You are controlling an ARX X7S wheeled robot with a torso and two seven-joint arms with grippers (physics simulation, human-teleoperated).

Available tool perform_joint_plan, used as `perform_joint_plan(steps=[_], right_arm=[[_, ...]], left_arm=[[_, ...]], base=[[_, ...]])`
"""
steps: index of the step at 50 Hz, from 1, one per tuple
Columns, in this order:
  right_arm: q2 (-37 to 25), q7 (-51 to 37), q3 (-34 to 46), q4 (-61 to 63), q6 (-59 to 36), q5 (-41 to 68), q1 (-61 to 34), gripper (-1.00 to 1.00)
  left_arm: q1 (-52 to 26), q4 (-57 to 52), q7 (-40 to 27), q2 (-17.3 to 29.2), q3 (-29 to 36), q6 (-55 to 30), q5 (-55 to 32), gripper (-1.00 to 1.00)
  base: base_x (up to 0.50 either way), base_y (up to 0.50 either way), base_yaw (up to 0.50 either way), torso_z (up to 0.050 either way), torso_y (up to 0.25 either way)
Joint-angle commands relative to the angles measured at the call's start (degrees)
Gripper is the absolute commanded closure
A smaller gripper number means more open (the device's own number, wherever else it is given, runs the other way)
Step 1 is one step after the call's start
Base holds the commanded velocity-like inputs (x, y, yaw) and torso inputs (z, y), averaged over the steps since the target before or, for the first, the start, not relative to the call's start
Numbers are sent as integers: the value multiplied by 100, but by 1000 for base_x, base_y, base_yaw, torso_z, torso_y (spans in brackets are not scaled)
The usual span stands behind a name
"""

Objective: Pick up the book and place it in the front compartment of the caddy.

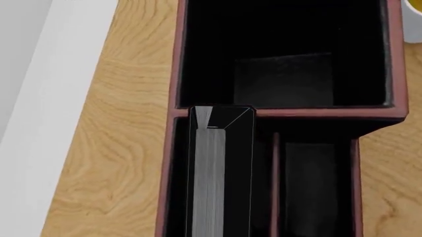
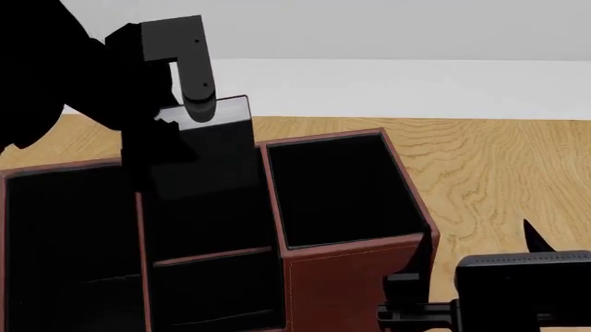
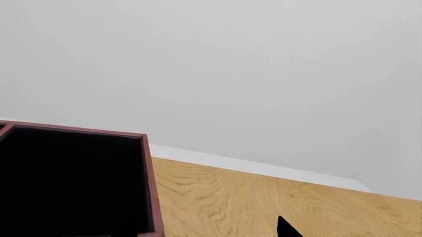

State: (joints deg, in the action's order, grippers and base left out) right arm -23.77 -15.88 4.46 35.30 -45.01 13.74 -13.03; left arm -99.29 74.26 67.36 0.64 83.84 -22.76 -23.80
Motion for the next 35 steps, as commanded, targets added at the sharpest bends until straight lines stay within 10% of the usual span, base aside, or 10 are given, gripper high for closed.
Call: perform_joint_plan(steps=[1, 35], right_arm=[[-27, -22, -37, 42, -5, 21, 50, -100], [-80, -66, -58, 76, -30, 66, 82, -100]], left_arm=[[101, 55, -128, -60, -547, -2, 261, 100], [496, 40, -345, -62, -246, 192, -94, 100]], base=[[0, 0, 0, 0, 0], [0, 0, 0, 0, 1]])
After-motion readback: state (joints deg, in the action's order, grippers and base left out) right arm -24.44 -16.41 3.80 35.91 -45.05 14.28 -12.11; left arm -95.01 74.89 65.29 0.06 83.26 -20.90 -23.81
